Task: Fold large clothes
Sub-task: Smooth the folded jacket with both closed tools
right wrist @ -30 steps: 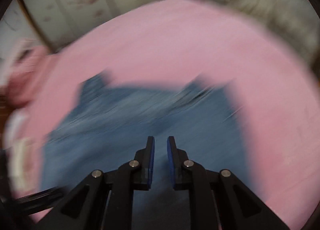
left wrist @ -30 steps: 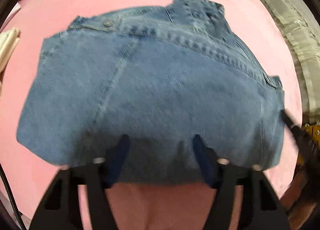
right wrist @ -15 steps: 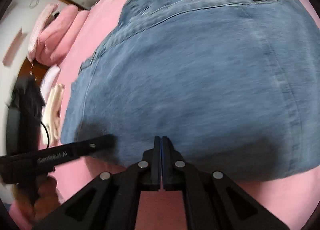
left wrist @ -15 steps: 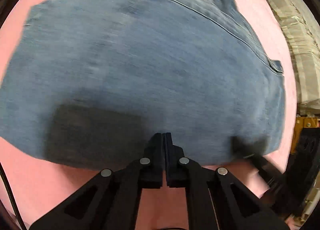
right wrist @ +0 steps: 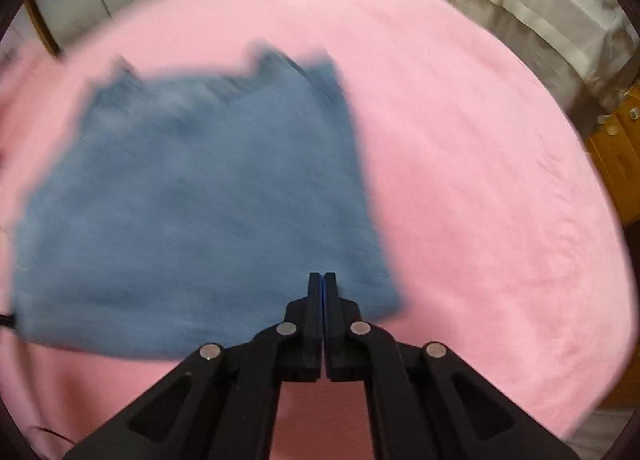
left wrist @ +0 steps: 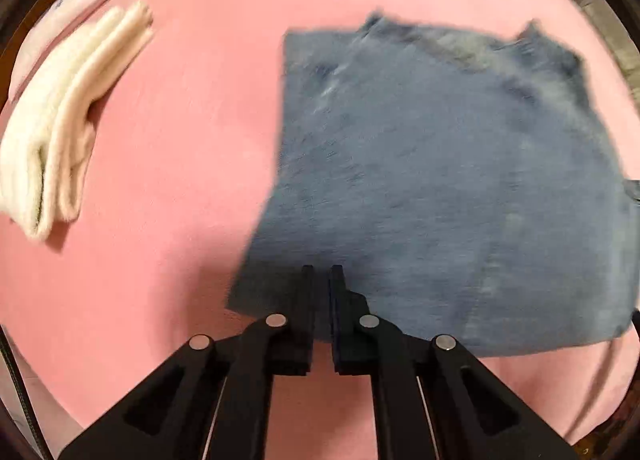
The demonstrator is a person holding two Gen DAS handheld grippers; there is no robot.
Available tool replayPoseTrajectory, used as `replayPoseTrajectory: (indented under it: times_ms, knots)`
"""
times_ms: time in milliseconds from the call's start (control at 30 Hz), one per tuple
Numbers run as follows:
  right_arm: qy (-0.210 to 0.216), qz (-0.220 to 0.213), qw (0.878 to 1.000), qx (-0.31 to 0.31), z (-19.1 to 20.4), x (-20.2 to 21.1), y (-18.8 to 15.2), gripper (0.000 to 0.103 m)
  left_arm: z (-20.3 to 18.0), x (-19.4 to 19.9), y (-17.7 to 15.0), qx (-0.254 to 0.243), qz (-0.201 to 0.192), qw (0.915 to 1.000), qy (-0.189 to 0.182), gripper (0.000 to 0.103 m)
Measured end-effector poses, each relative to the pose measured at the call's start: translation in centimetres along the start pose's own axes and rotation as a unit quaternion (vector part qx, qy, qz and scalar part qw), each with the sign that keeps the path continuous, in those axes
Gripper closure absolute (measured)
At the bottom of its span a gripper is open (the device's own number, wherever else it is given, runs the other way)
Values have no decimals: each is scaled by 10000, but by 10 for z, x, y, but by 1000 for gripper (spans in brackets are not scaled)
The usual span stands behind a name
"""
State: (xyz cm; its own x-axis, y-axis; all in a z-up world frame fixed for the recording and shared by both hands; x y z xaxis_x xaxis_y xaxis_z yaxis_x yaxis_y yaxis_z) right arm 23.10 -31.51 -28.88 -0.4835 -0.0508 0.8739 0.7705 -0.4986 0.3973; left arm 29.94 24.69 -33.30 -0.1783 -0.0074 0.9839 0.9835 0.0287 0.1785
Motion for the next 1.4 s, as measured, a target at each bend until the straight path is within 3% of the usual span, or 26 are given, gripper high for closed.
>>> replayPoseTrajectory:
  times_ms: [67,100,133,200,300,400,567,633,767,867,1033,1167,1233,1300,1400]
  knots:
    - [778,315,9961,-261,34,1,-20,103,-34,13,-1,-142,-200,9980,-590,100]
    - [1144,677,9906,-314,57,-5,-39,103,-57,17,-4,-201,-179,9942,-1045,100]
    - [1277,849,9878,-280,68,-8,-54,103,-75,18,-7,-230,-117,9900,-1385,100]
    - [1415,1193,9827,-24,98,-19,-82,103,-124,12,-21,-323,249,9741,-2225,100]
    - [1588,1407,9769,239,130,-30,-101,103,-157,-1,-29,-604,512,9703,-2285,100]
    - [1759,1479,9731,118,142,-40,-95,103,-168,-12,-28,-485,639,9662,-2449,100]
    - [1939,1498,9690,-327,141,-70,-71,103,-168,-24,-10,-260,535,9625,-2646,100]
    - [2201,1605,9591,-767,148,-96,-47,103,-163,-39,18,-62,443,9607,-2741,100]
    - [2411,1270,9592,-748,173,-129,4,103,-162,-59,85,209,25,9554,-2945,100]
    - [2417,1050,9627,-618,193,-150,36,103,-165,-68,125,329,-300,9580,-2832,100]
    - [2558,1095,9599,-325,197,-160,47,103,-166,-77,156,534,-537,9634,-2573,102]
    - [2427,904,9658,-91,163,-152,66,103,-119,-68,160,650,-845,9684,-2254,102]
    - [1921,527,9798,187,121,-140,85,103,-81,-65,160,723,-932,9700,-2124,102]
    - [1066,73,9941,187,71,-129,105,103,-23,-62,158,867,-1034,9811,-1389,102]
    - [325,-345,9986,-234,5,-107,127,103,46,-56,155,1177,-1081,9865,-371,102]
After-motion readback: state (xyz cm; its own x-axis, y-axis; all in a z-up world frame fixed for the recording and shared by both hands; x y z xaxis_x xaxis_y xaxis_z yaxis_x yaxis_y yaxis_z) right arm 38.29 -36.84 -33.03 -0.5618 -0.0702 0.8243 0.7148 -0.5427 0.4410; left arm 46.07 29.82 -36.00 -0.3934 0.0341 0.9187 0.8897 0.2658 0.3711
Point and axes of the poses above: each gripper's, at about its wrist camera, not at the fingertips, and x roughly against the way its jaws point, z to its left, y to its top, the point moved 8 cm from there along -x, roughly the way its jaws point, and after that the axes turned 10 degrees about -x, right-handed, at the moved point
